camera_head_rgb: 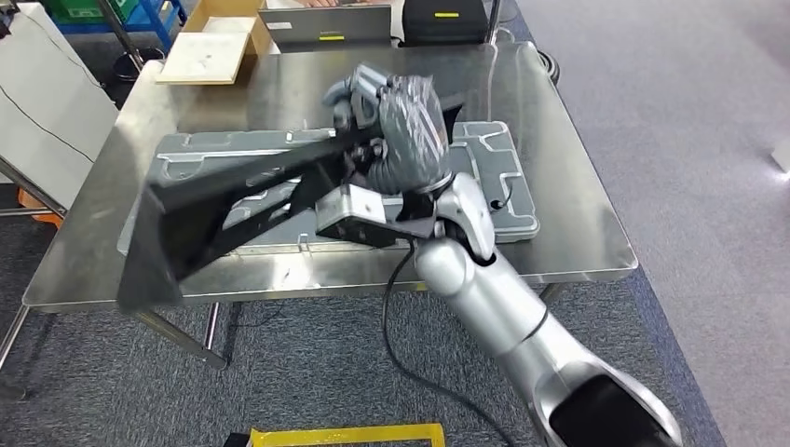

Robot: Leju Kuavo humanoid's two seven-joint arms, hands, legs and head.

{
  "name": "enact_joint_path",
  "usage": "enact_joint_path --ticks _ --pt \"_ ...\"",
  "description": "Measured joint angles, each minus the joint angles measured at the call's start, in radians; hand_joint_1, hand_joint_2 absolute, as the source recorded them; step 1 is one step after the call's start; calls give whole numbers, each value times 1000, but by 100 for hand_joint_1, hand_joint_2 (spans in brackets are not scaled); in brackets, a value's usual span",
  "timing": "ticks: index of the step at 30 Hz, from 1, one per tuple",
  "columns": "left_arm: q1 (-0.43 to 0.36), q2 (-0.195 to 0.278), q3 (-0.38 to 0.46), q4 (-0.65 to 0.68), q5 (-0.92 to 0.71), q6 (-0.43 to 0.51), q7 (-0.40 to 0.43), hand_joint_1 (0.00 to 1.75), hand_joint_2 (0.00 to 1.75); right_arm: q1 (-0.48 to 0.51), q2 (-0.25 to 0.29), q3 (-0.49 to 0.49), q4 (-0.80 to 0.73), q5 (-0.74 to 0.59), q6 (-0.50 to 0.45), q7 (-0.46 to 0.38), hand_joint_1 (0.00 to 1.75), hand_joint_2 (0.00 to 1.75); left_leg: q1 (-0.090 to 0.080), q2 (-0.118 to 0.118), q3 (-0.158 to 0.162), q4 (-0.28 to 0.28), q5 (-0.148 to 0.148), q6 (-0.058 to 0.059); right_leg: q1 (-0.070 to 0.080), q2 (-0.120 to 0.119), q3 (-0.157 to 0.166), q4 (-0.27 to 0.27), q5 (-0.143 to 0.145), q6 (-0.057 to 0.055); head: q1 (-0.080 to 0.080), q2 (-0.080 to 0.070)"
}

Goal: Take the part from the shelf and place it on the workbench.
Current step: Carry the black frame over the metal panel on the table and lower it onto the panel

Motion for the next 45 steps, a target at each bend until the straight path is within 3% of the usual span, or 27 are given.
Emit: enact_joint_path --ticks 3,4,5,6,8,10,12,15,18,19,20,21,23,25,29,30,31,34,35,36,37,39,40,42,45 --pt "-7 -2 -8 0 -1 -6 -10 0 175 -47 -9 -26 61 27 2 11 175 175 -1 0 -107 184 -72 -1 6 -1 13 -2 -10 -16 0 0" --pt "-8 -2 -10 0 -2 -5 -12 0 175 -55 -13 -35 82 37 3 14 175 175 -2 0 -137 224 -83 0 10 0 17 -1 -14 -19 0 0" --pt "-7 -2 -13 0 -3 -4 -13 0 175 -63 -18 -43 101 46 4 18 175 175 -4 0 -153 229 -73 3 15 1 22 -1 -18 -22 0 0" --pt "-7 -3 -15 0 -4 -3 -13 0 175 -69 -22 -49 118 52 6 20 175 175 -6 0 -149 196 -41 9 19 3 27 0 -22 -23 0 0" --pt "-8 -2 -17 0 -4 -1 -13 0 175 -82 -30 -61 143 59 7 23 175 175 -16 0 -108 65 48 31 24 7 39 1 -30 -24 0 0" --pt "-12 -2 -18 0 -5 -1 -13 0 175 -95 -36 -69 161 62 7 25 175 175 -26 1 -78 -32 88 47 24 8 40 0 -33 -18 0 0" --pt "-14 -3 -19 0 -8 0 -13 0 175 -106 -41 -74 178 77 5 35 175 175 -33 0 -73 -56 90 50 22 9 37 -2 -34 -7 -1 0" --pt "-16 -10 -26 0 -14 0 -16 0 175 -134 -51 -83 218 119 1 61 175 175 -22 2 -59 -75 108 57 21 8 27 25 -56 12 0 0" --pt "-22 -13 -37 0 -19 0 -23 0 175 -177 -69 -99 288 163 -4 74 175 175 -17 3 -54 -81 111 60 6 6 -57 194 -137 34 0 0" --pt "-23 -14 -41 0 -20 0 -24 0 175 -188 -76 -103 316 177 -5 76 175 175 -16 3 -54 -81 110 60 0 5 -86 246 -152 40 1 0" --pt "-24 -15 -43 0 -21 0 -25 0 175 -195 -81 -107 344 191 -5 78 175 175 -14 2 -54 -79 108 58 -5 4 -102 268 -148 46 0 0" --pt "-24 -16 -46 0 -22 0 -25 0 175 -203 -87 -112 372 203 -6 77 175 175 -11 1 -54 -77 106 55 -10 2 -97 248 -124 51 0 0" --pt "-25 -18 -51 0 -23 0 -25 0 175 -220 -97 -121 423 220 -5 71 175 175 -5 -1 -53 -67 98 44 -18 -3 -41 119 -53 58 1 0" --pt "-26 -20 -56 0 -23 0 -26 0 175 -236 -105 -127 459 225 -6 63 175 175 -5 -2 -56 -58 90 31 -17 -3 6 19 -17 55 0 0" --pt "-29 -21 -63 0 -22 0 -28 0 175 -249 -113 -130 510 227 12 59 175 175 -3 -2 -54 -54 80 10 -11 2 14 3 -18 28 -1 0" --pt "-29 -21 -65 0 -22 0 -29 0 175 -254 -114 -130 525 229 24 59 175 175 -2 -1 -62 -34 66 7 -12 2 16 1 -17 21 -1 0" --pt "-29 -21 -66 0 -22 0 -30 0 175 -260 -114 -130 542 232 34 58 175 175 -2 -1 -79 6 41 4 -14 2 18 -1 -16 14 -1 0" --pt "-29 -21 -67 0 -18 0 -33 0 175 -274 -117 -131 605 244 44 55 175 175 -3 -1 -172 200 -47 3 -8 2 20 -1 -19 4 -1 0" --pt "-28 -21 -67 0 -16 0 -33 0 175 -276 -118 -133 627 247 45 53 175 175 -3 -1 -192 239 -56 5 -5 2 20 -1 -20 3 -1 0" --pt "-27 -21 -67 0 -14 0 -34 0 175 -277 -120 -136 647 249 47 51 175 175 -4 -1 -195 240 -44 8 -2 2 21 0 -21 2 -1 0" --pt "-27 -20 -67 0 -13 0 -36 0 175 -279 -122 -139 665 251 49 48 175 175 -5 -1 -177 200 -16 12 0 3 23 1 -22 1 -1 0" --pt "-28 -19 -67 0 -12 0 -40 0 175 -283 -127 -146 690 252 56 41 175 175 -10 -1 -111 62 51 25 4 4 26 3 -26 2 -1 0" --pt "-28 -18 -67 0 -11 0 -41 0 175 -287 -129 -149 703 251 60 36 175 175 -13 -1 -83 5 71 30 5 5 26 5 -27 5 -1 0" --pt "-29 -16 -67 0 -9 0 -42 0 175 -291 -132 -153 725 247 68 25 175 175 -20 -3 -61 -43 79 35 6 7 24 4 -26 14 -1 0" --pt "-27 -16 -68 0 -7 1 -42 0 175 -292 -136 -156 745 244 72 14 175 175 -18 -3 -56 -55 86 46 3 6 21 9 -33 30 0 0"
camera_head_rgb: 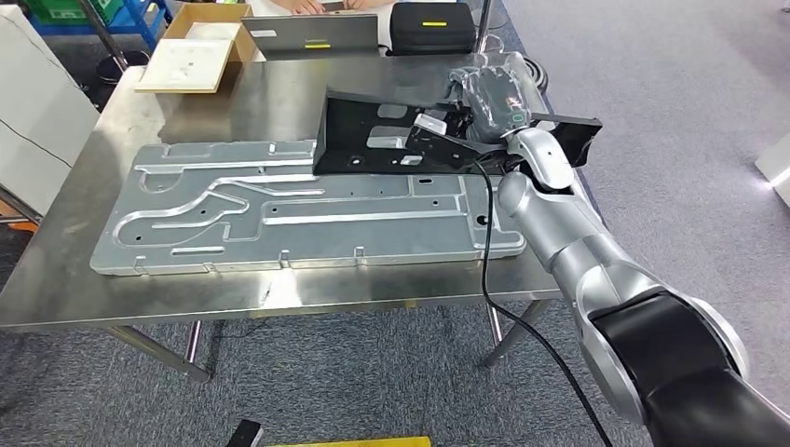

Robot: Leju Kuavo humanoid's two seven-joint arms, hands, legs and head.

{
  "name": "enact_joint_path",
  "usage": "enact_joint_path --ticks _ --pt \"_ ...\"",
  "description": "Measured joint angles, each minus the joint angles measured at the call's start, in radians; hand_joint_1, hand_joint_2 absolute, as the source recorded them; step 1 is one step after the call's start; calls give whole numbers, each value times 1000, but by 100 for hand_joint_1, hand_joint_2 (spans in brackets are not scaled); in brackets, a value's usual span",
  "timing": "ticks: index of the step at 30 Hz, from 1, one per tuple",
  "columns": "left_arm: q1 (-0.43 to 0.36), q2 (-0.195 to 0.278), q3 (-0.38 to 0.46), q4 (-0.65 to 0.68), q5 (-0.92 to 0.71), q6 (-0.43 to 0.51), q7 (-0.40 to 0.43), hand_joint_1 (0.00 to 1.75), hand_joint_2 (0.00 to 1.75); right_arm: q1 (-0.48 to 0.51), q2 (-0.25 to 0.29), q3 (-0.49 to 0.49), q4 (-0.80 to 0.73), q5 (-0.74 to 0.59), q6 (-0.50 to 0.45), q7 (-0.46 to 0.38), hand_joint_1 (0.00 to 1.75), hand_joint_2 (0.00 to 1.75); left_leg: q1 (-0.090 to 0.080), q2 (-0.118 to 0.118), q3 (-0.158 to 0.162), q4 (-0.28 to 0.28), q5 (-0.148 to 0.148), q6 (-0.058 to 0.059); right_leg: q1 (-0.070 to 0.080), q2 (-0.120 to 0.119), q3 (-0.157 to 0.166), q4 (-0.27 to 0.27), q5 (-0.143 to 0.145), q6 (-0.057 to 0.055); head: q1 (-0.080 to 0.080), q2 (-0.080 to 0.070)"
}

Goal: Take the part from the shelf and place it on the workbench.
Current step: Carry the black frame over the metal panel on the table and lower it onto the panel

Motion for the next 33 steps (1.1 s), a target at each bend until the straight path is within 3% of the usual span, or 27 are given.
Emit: enact_joint_path --ticks 2,4,5,6,7,10,12,14,16,17,19,20,21,22,23,24,26,27,30,33 --pt "-2 0 0 0 0 2 1 0 175 -3 -3 -5 7 -1 0 -12 175 175 5 2 5 -9 6 10 -2 -2 -27 63 -41 9 0 0" --pt "-4 0 -1 0 0 2 3 0 175 2 -3 -9 11 -3 3 -33 175 175 4 2 5 -10 6 12 -5 -4 -89 194 -100 15 0 0" --pt "-4 0 -2 0 0 1 4 0 175 8 -1 -9 12 -2 9 -46 175 175 4 1 6 -9 5 13 -7 -4 -117 247 -115 18 1 0" --pt "-4 0 -4 0 0 -1 6 0 175 15 3 -9 12 0 17 -60 175 175 4 1 6 -8 4 13 -9 -5 -130 270 -112 19 1 0" --pt "-4 0 -5 0 0 -3 8 0 175 21 7 -9 10 3 28 -74 175 175 4 -1 7 -6 2 12 -11 -5 -123 250 -90 19 1 0" --pt "-5 -1 -10 0 1 -9 13 0 175 31 29 -9 -7 14 61 -103 175 175 3 -3 7 4 -7 2 -10 -6 -36 58 2 9 0 0" --pt "-8 -1 -14 0 3 -13 16 0 175 35 45 -9 -20 16 73 -112 175 175 0 -2 5 6 -11 -8 -4 -5 -11 2 12 2 0 0" --pt "-9 -1 -18 0 4 -14 18 0 175 42 59 -7 -34 16 80 -125 175 175 0 -2 5 3 -13 -18 -2 -5 -10 -1 12 -8 0 0" --pt "-9 -1 -20 0 3 -15 18 0 175 47 72 -3 -55 14 87 -138 175 175 2 -2 -3 24 -33 -29 -6 -8 -4 -9 15 -21 0 0" --pt "-8 -1 -20 0 3 -16 18 0 175 48 79 1 -68 13 90 -140 175 175 3 -2 -19 63 -57 -33 -8 -9 -2 -13 17 -28 0 0" --pt "-8 -1 -21 0 3 -16 18 0 175 53 94 11 -88 12 96 -136 175 175 5 -2 -77 193 -118 -40 -8 -8 -1 -14 17 -35 -1 0" --pt "-9 -1 -21 0 3 -16 19 0 175 59 100 17 -97 12 99 -132 175 175 5 -1 -107 254 -138 -42 -7 -8 0 -13 15 -37 0 0" --pt "-9 -1 -21 0 3 -17 19 0 175 65 104 22 -104 12 103 -128 175 175 5 -1 -125 285 -140 -42 -5 -7 1 -11 14 -38 0 0" --pt "-8 -1 -22 0 3 -19 19 0 175 71 106 27 -111 12 105 -122 175 175 5 -1 -124 277 -122 -41 -3 -7 2 -9 12 -38 0 0" --pt "-8 -1 -22 0 3 -21 18 0 175 75 107 31 -118 12 106 -118 175 175 5 -1 -104 228 -89 -38 -2 -7 3 -7 10 -37 0 0" --pt "-7 -1 -22 0 2 -24 16 0 175 77 107 34 -124 11 107 -115 175 175 5 -1 -72 155 -51 -34 -1 -7 4 -5 8 -35 0 0" --pt "-8 0 -24 0 -1 -32 9 0 175 77 107 39 -134 9 106 -111 175 175 1 -1 -17 38 -10 -26 3 -5 3 -1 5 -29 0 0" --pt "-8 0 -26 0 -3 -35 5 0 175 78 107 41 -138 8 105 -110 175 175 -2 -2 -6 14 -7 -22 4 -5 2 -1 4 -24 0 0" --pt "-6 0 -29 0 -7 -39 0 0 175 82 107 42 -141 4 105 -111 175 175 -5 -3 -4 10 -9 -15 3 -5 4 -5 5 -14 0 0" --pt "-5 0 -30 0 -7 -39 -1 0 175 83 107 43 -142 4 105 -111 175 175 -6 -3 -4 9 -8 -13 3 -5 5 -7 6 -12 0 0"
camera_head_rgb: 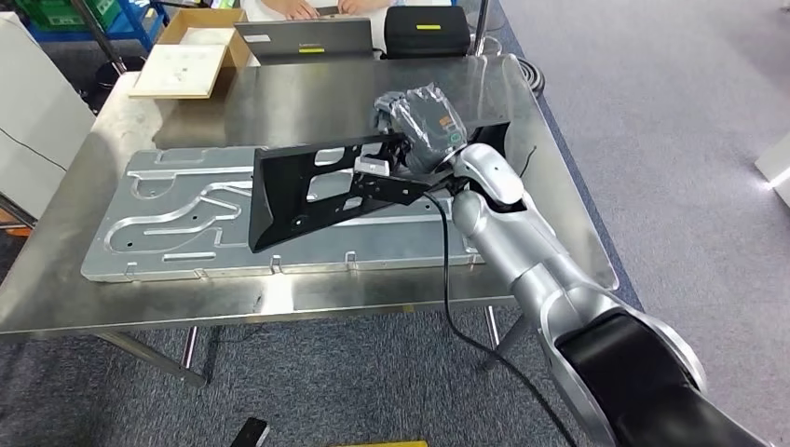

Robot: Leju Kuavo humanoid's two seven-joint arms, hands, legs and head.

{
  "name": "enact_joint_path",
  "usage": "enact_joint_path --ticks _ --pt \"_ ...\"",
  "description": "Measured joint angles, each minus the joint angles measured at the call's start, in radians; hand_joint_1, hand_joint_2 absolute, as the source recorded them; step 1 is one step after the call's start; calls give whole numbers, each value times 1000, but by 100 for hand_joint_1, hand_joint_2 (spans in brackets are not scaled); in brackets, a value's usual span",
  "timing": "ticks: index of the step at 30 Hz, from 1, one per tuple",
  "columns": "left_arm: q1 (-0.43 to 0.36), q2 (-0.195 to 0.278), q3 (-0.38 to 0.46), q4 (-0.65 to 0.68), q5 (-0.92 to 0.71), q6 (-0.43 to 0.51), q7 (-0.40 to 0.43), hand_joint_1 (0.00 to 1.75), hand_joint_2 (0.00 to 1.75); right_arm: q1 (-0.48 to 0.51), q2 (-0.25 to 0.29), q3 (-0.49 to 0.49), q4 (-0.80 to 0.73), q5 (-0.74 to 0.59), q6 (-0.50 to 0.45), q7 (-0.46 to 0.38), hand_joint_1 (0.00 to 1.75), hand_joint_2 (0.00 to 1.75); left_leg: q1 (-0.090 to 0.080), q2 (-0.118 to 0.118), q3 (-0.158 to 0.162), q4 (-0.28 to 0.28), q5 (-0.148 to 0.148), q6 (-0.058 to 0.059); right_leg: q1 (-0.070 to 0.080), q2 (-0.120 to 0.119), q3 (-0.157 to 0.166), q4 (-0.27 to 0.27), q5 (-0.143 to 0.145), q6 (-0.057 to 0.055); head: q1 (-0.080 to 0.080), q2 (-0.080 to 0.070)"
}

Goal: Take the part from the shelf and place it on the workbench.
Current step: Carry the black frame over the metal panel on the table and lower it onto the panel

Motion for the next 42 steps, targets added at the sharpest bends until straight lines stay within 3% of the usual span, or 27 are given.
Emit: enact_joint_path --ticks 2,5,6,7,9,10,11,15,17,19,20,21,22,24,25,26,28,30,32,34,35,36,37,40,41,42 --pt "0 0 -3 0 0 0 0 0 175 0 0 1 -4 -1 -1 0 175 175 6 1 5 -9 6 9 0 0 -6 16 -13 8 0 0" --pt "0 0 -12 0 0 -1 -2 0 175 10 -2 6 -10 -4 -3 0 175 175 11 2 12 -17 7 25 -7 -1 -121 241 -109 29 0 0" --pt "1 0 -15 0 0 -1 -2 0 175 15 -3 7 -10 -4 -3 0 175 175 11 2 13 -16 4 25 -10 -1 -147 284 -113 33 0 0" --pt "2 0 -16 0 -1 -1 -2 0 175 16 -3 8 -10 -4 -3 0 175 175 11 1 15 -14 -1 23 -12 -2 -132 246 -81 32 0 0" --pt "3 0 -18 0 -1 -2 -4 0 175 15 -4 10 -13 -4 -3 0 175 175 10 -1 22 -9 -15 17 -12 -5 -68 109 -10 27 0 0" --pt "3 0 -19 0 -1 -2 -6 0 175 14 -4 12 -14 -4 -3 0 175 175 8 -1 24 -7 -23 12 -10 -6 -41 55 4 23 0 0" --pt "2 0 -19 0 -2 -2 -8 0 175 14 -4 14 -15 -5 -3 0 175 175 6 -1 28 -6 -29 6 -7 -7 -24 22 6 18 0 0" --pt "2 0 -19 0 3 8 -7 0 175 15 -7 21 -18 -4 -4 0 175 175 5 0 41 0 -42 -17 -8 -6 4 0 -3 -6 0 0" --pt "0 0 -19 0 5 11 -5 0 175 15 -7 23 -20 -4 -4 0 175 175 7 1 6 74 -77 -25 -12 -7 20 -10 -7 -17 -1 0" --pt "0 0 -19 0 6 15 -3 0 175 17 -7 27 -20 -3 -4 0 175 175 8 1 -71 204 -116 -31 -11 -7 29 -11 -15 -24 -2 0" --pt "1 0 -19 0 5 17 -1 0 175 19 -7 29 -20 -3 -4 1 175 175 8 1 -107 251 -120 -32 -10 -6 34 -11 -21 -26 -2 0" --pt "3 0 -19 0 5 19 0 0 175 20 -7 32 -20 -2 -4 2 175 175 8 1 -127 265 -105 -33 -9 -4 39 -9 -26 -26 -2 0" --pt "4 0 -19 0 5 21 1 0 175 21 -7 35 -20 0 -5 4 175 175 8 2 -128 243 -71 -32 -9 -2 46 -8 -33 -25 -2 0" --pt "3 0 -19 0 4 23 2 0 175 21 -8 38 -20 3 -6 10 175 175 8 2 -89 125 15 -27 -8 -1 62 -3 -49 -20 -2 0" --pt "3 0 -19 0 4 24 1 0 175 20 -9 38 -20 5 -7 13 175 175 6 2 -66 67 40 -23 -6 0 66 -1 -56 -16 -1 0" --pt "2 0 -19 0 5 23 1 0 175 19 -11 39 -20 6 -8 16 175 175 4 2 -50 29 50 -18 -4 1 67 1 -60 -11 -1 0" --pt "0 -1 -19 0 7 23 -2 0 175 18 -14 41 -21 8 -10 19 175 175 2 1 -40 6 41 -7 -2 2 64 0 -62 -2 -1 0" --pt "0 -2 -20 0 8 23 -6 0 175 18 -18 43 -24 8 -12 19 87 87 5 1 -36 -2 39 5 -3 0 63 4 -71 8 -1 0" --pt "-1 -3 -21 0 4 28 -11 0 175 18 -23 45 -26 8 -16 19 0 0 9 1 -29 -10 40 16 -5 0 35 68 -109 18 -1 0" --pt "-2 -4 -25 0 -8 42 -11 0 175 21 -29 47 -25 7 -20 19 0 0 8 2 -27 -10 37 23 -6 -1 -33 196 -163 24 -1 0" --pt "-2 -5 -30 0 -13 51 -8 0 175 24 -32 48 -25 7 -21 19 0 0 8 1 -26 -9 36 24 -7 -1 -68 251 -177 26 -1 0" --pt "-1 -5 -35 0 -15 57 -5 0 175 28 -35 50 -24 7 -22 19 0 0 8 1 -26 -9 35 25 -7 -1 -88 276 -172 26 -1 0" --pt "-1 -5 -38 0 -14 59 -2 0 175 30 -37 51 -24 7 -22 19 0 0 8 0 -25 -8 34 25 -6 -1 -93 268 -151 25 -1 0" --pt "-1 -8 -42 0 4 47 0 0 175 30 -42 51 -24 7 -25 19 0 0 5 -2 -20 -5 29 20 -1 -2 -17 77 -41 9 -1 0" --pt "-2 -9 -42 0 8 44 0 0 175 29 -43 52 -24 7 -26 19 0 0 4 -3 -19 -4 27 16 2 -2 5 24 -19 4 -1 0" --pt "-2 -10 -42 0 10 42 -1 0 175 29 -43 52 -24 7 -28 19 0 0 3 -2 -20 -4 26 12 5 -3 14 3 -15 1 -1 0"
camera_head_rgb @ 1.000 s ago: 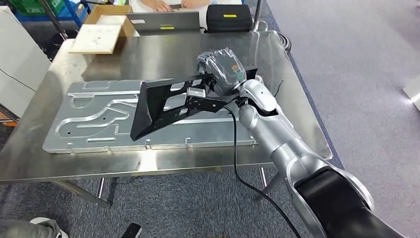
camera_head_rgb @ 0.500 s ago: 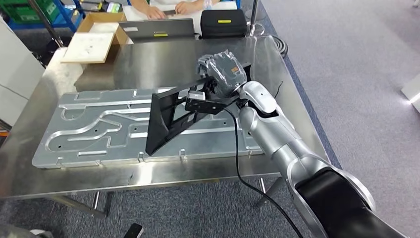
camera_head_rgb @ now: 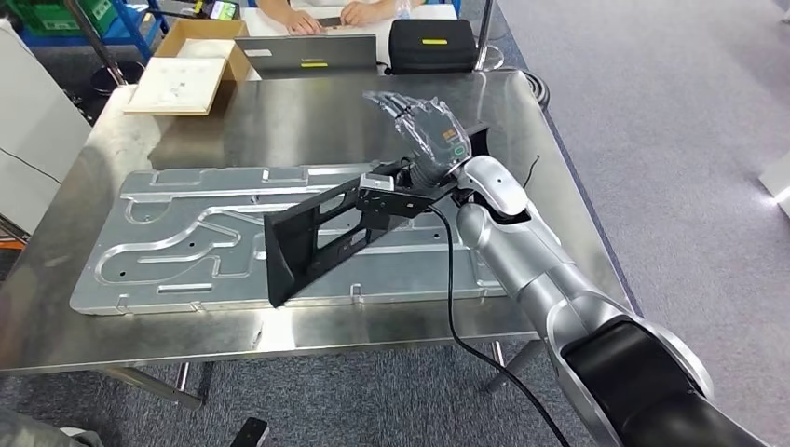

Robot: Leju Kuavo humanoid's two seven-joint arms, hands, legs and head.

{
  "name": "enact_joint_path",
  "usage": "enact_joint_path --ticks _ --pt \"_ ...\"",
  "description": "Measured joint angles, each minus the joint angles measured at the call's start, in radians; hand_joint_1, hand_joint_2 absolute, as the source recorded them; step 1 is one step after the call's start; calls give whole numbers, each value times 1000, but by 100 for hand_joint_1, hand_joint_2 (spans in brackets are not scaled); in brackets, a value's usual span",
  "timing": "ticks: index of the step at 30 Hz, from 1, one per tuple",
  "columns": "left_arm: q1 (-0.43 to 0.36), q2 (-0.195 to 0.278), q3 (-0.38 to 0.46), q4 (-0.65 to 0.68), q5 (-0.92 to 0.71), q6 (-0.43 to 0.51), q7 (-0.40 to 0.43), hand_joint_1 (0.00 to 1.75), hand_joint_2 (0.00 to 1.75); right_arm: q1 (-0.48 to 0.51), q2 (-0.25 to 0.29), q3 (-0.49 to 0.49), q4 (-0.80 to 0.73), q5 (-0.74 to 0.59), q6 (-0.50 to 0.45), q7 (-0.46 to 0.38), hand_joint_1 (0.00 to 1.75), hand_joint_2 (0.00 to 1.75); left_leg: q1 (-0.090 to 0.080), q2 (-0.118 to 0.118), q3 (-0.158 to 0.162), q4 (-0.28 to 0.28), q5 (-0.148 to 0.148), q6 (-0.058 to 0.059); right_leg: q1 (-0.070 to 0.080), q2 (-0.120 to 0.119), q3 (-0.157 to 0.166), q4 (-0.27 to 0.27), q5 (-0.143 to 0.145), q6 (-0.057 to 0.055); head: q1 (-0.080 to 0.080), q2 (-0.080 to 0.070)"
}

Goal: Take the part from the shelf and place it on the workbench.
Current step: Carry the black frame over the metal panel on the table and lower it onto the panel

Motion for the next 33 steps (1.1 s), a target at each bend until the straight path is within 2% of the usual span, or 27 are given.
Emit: enact_joint_path --ticks 1,4,5,6,8,9,10,11,13,14,15,18,19,21,23,24,25,26,28,29,30,31,33 --pt "0 -1 0 0 2 -2 0 0 175 0 -1 0 0 0 -1 0 0 0 -1 0 0 -1 0 -5 2 0 0 -2 -1 -2 0 0" --pt "1 -1 0 0 7 -5 -4 0 175 -1 -4 1 0 0 -4 0 0 0 -1 2 -2 10 -12 -21 -6 1 6 -13 7 -15 0 0" --pt "0 -1 0 0 9 -6 -5 0 175 -2 -4 1 0 -1 -4 0 0 0 -1 3 -15 42 -33 -25 -10 0 8 -18 10 -20 0 0" --pt "0 -1 0 0 10 -6 -6 0 175 -2 -4 1 0 -1 -4 0 0 0 1 3 -39 96 -65 -29 -10 -1 9 -19 11 -23 0 0" --pt "1 0 0 0 12 -6 -8 0 175 -1 -5 1 2 -3 -5 1 0 0 3 4 -100 233 -128 -34 -10 -1 8 -17 10 -26 0 0" --pt "2 0 0 0 12 -6 -8 0 175 0 -6 1 3 -3 -6 1 0 0 3 4 -120 275 -139 -36 -10 -1 8 -16 9 -26 0 0" --pt "3 0 0 0 12 -6 -8 0 175 2 -6 1 4 -3 -6 1 0 0 4 4 -121 277 -128 -37 -10 -1 8 -13 8 -26 0 0" --pt "3 0 0 0 12 -6 -8 0 175 3 -8 1 5 -4 -6 1 0 0 5 4 -102 238 -99 -37 -10 -1 8 -11 6 -24 0 0" --pt "2 0 0 0 12 -6 -8 0 175 2 -9 1 5 -4 -7 1 0 0 5 6 -33 98 -37 -33 -9 0 8 -3 -1 -18 0 0" --pt "1 0 0 0 12 -6 -8 0 175 2 -10 1 5 -4 -7 1 0 0 4 5 -7 46 -21 -29 -7 1 7 0 -4 -14 0 0" --pt "1 1 0 0 12 -6 -8 0 175 2 -11 1 6 -5 -8 1 0 0 2 5 7 17 -16 -25 -6 2 6 2 -5 -10 0 0" --pt "2 1 0 0 12 -5 -9 0 175 2 -13 0 6 -7 -9 1 0 0 1 4 11 4 -14 -10 -6 2 5 1 -6 5 0 0" --pt "2 1 0 0 12 -5 -9 0 175 1 -14 0 6 -7 -9 1 0 0 3 4 13 0 -11 -3 -7 2 2 11 -15 9 0 0" --pt "0 1 0 0 12 -5 -9 0 175 0 -17 0 6 -8 -10 1 0 0 6 5 16 -8 -7 9 -10 2 -34 90 -63 18 0 0" --pt "-1 1 0 0 12 -5 -9 0 175 3 -20 0 7 -9 -10 1 0 0 5 6 16 -9 -8 15 -11 2 -101 223 -122 25 0 0" --pt "0 1 0 0 12 -5 -9 0 175 5 -21 0 8 -9 -10 1 0 0 5 5 16 -8 -8 15 -12 2 -126 270 -133 27 0 0" --pt "0 1 0 0 12 -5 -9 0 175 6 -21 0 10 -9 -10 1 0 0 5 5 16 -7 -9 15 -13 1 -136 283 -125 28 0 0" --pt "1 1 0 0 12 -5 -9 0 175 7 -22 0 11 -9 -10 1 0 0 5 3 17 -6 -10 15 -14 1 -127 259 -100 27 0 0" --pt "1 1 0 0 12 -5 -9 0 175 5 -23 0 11 -9 -11 1 0 0 5 1 18 -3 -13 11 -15 1 -67 127 -29 19 0 0" --pt "0 1 0 0 12 -5 -9 0 175 3 -23 0 11 -9 -11 1 0 0 4 0 18 -2 -15 8 -12 1 -38 65 -6 15 0 0" --pt "0 1 0 0 12 -5 -9 0 175 1 -24 0 11 -9 -12 1 0 0 2 0 17 -2 -16 3 -10 1 -19 21 8 10 0 0" --pt "-1 1 0 0 12 -4 -9 0 175 0 -24 0 11 -9 -12 1 0 0 1 0 16 -2 -16 -2 -7 2 -12 2 9 7 0 0" --pt "-1 1 0 0 12 -3 -9 0 175 -1 -24 0 11 -10 -13 1 0 0 -1 1 15 -3 -17 -12 -9 3 -11 -4 11 2 0 0"
